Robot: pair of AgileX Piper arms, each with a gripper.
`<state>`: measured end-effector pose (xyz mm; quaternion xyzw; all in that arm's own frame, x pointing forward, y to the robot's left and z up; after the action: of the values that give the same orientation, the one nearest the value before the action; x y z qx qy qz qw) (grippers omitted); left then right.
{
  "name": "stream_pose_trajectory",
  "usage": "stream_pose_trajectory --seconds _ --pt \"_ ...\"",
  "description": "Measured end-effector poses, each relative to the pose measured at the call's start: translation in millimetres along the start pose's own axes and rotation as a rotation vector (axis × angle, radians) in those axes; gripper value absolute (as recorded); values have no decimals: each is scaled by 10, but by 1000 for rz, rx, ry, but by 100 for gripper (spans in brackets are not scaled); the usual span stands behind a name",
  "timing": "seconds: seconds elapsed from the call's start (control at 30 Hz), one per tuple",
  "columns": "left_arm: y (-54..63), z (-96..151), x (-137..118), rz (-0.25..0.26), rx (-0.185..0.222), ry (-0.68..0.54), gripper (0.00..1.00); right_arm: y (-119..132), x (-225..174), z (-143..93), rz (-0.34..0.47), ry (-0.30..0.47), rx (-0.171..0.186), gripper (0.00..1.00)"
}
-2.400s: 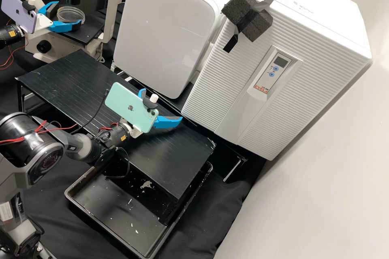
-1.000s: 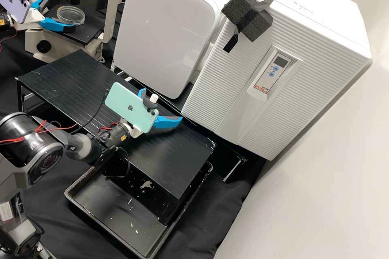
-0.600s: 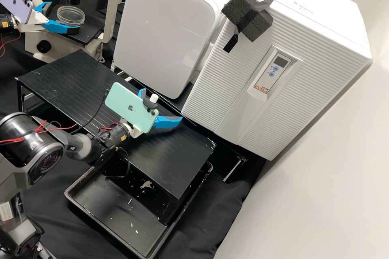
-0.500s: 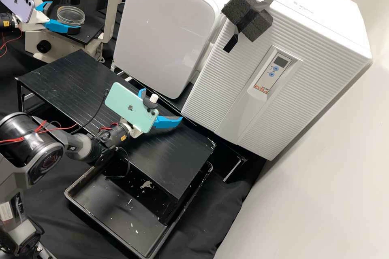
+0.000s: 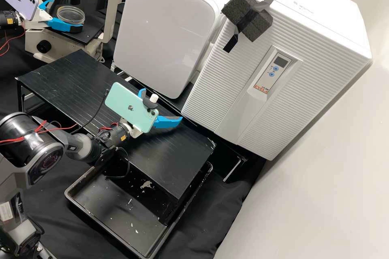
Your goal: Place the petri dish on the bench
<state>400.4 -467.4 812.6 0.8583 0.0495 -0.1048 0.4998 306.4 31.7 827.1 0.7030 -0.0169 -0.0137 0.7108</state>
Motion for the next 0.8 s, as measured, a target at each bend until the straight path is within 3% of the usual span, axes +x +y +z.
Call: stream_pose_trajectory --seconds 0.8 --pt "-3 -2 2 0 -9 1 0 0 0 0 0 0 0 100"
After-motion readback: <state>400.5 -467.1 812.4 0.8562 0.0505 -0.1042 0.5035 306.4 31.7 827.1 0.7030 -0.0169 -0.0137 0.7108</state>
